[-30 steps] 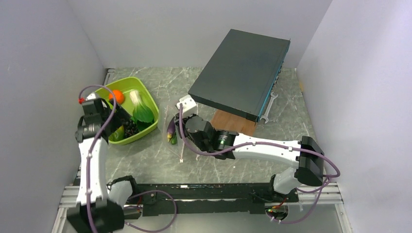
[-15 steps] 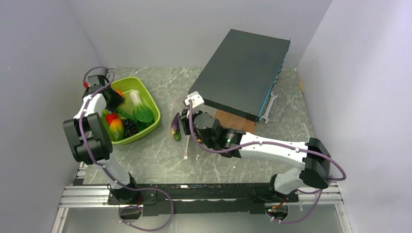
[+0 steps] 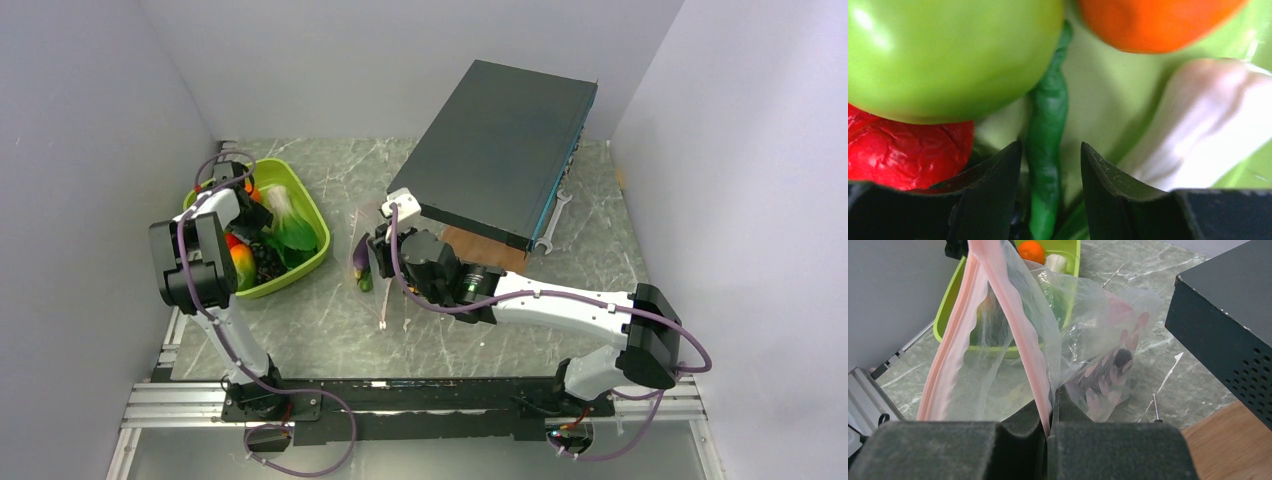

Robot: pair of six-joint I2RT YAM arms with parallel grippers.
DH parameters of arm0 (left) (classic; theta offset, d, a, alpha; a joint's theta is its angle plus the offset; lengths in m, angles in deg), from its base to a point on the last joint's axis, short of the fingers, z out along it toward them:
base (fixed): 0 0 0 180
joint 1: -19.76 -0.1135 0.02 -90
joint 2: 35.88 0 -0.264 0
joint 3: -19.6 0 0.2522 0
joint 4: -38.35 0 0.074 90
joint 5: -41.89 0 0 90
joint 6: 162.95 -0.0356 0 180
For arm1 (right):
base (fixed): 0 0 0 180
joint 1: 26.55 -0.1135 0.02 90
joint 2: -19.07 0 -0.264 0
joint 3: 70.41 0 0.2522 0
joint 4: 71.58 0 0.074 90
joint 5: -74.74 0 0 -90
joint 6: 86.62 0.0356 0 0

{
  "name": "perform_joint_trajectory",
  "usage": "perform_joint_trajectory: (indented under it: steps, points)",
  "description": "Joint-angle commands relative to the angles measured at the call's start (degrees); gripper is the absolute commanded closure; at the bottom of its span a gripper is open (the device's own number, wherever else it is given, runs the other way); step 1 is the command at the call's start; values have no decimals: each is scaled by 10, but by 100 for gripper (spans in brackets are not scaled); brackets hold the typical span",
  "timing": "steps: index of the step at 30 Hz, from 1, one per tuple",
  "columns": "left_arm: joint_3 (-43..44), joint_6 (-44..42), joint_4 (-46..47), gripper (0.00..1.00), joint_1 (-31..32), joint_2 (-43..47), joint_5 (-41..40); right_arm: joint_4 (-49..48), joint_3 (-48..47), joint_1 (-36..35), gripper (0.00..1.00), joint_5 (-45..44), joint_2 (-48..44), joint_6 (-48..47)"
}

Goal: Place the food in the zip-top bag and seal the zipper
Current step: Pick up the fake vegetable from the bin, then place the fake vegetable in the zipper food storage bag.

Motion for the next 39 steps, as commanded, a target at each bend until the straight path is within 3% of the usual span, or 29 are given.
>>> perform_joint_trajectory:
  steps: [1,5,8,10,17,21,26,30,33,35,39]
  points:
    - [11,32,-23,49,0,-24,-32,-34,-2,3,100,9,-22,9]
    - [13,24,-27,57,4,-24,-36,-36,-2,2,100,6,-20,8]
    - [38,1,-54,85,6,-16,-30,-34,-3,3,100,9,-20,9]
    - [50,-14,-76,91,8,6,-29,-35,-3,3,100,10,-21,9]
    - [46,-91,-102,95,12,146,7,-33,-7,3,100,9,-19,10]
    - [72,-151,-174,99,12,182,13,-30,-9,3,100,7,-18,10]
    - [22,-211,-182,100,12,287,57,-14,-26,3,100,0,-10,7]
    - [-30,-269,-186,100,12,386,226,-6,-45,3,100,-9,1,0]
    - [-86,-252,-202,100,22,456,389,2,-62,3,100,-16,17,-4]
    - [-111,-246,-231,100,61,499,426,5,-75,2,100,-17,32,-6]
    - [-116,-244,-313,100,106,590,387,6,-105,-1,100,-33,69,-35]
